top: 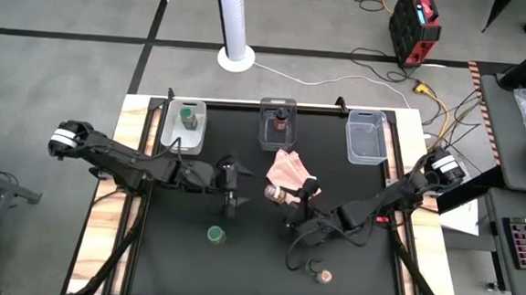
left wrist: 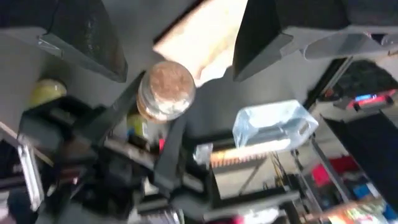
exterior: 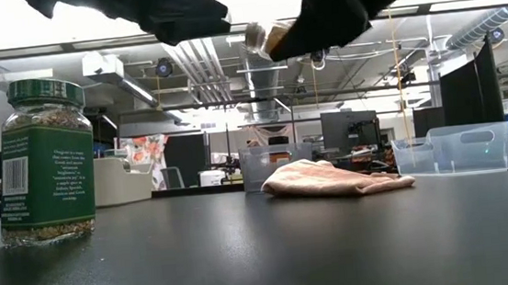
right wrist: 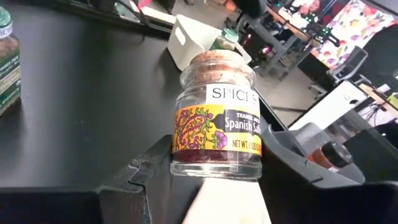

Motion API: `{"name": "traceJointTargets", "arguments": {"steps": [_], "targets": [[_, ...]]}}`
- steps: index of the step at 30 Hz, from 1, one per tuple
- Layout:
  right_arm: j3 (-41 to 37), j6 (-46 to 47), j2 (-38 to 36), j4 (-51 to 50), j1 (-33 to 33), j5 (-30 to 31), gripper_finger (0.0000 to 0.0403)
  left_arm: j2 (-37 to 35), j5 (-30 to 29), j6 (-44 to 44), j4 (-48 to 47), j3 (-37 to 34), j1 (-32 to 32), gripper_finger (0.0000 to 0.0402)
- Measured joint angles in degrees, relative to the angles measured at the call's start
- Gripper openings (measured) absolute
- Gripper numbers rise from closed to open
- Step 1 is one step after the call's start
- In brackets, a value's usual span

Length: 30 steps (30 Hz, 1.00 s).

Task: Sort spices by type
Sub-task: Put the left brown seasoning bottle into the transparent bin

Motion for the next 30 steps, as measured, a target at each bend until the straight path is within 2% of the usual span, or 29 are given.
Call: {"name": "traceJointTargets", "arguments": {"steps": [3,8,11,15,20,24,30], "targets": [[-3.41,-2.05,-0.01,8.29,0.28,0.05,0.0185,-1.56,0.87,-0.04,5.47,-3.42,0.0,0.0274],[-8.58,-9.98,0.14,25.02,0.28,-0.51,0.0186,-3.12,8.36,-0.07,14.89,-8.44,-0.11,0.0274],[-9.63,-14.98,0.77,32.53,0.28,-2.15,0.0189,-3.47,9.14,-0.09,19.88,-10.69,-0.11,0.0274],[-9.64,-16.96,0.83,35.43,-0.04,-7.27,0.0186,-3.08,9.07,-0.57,23.42,-12.14,-0.07,0.0274],[-9.61,-18.87,0.83,37.75,-0.14,-7.81,0.0189,-1.44,10.22,-0.74,25.27,-12.18,-0.11,0.0275],[-9.6,-21.13,0.83,39.1,-0.12,-8.18,0.0187,1.25,13.36,-0.74,28.46,-11.56,-0.11,0.0275],[-9.31,-24.09,0.87,42.02,-0.25,-11.74,0.0189,6.01,14.01,-0.65,33.65,-10.04,-0.07,0.0275]]}}
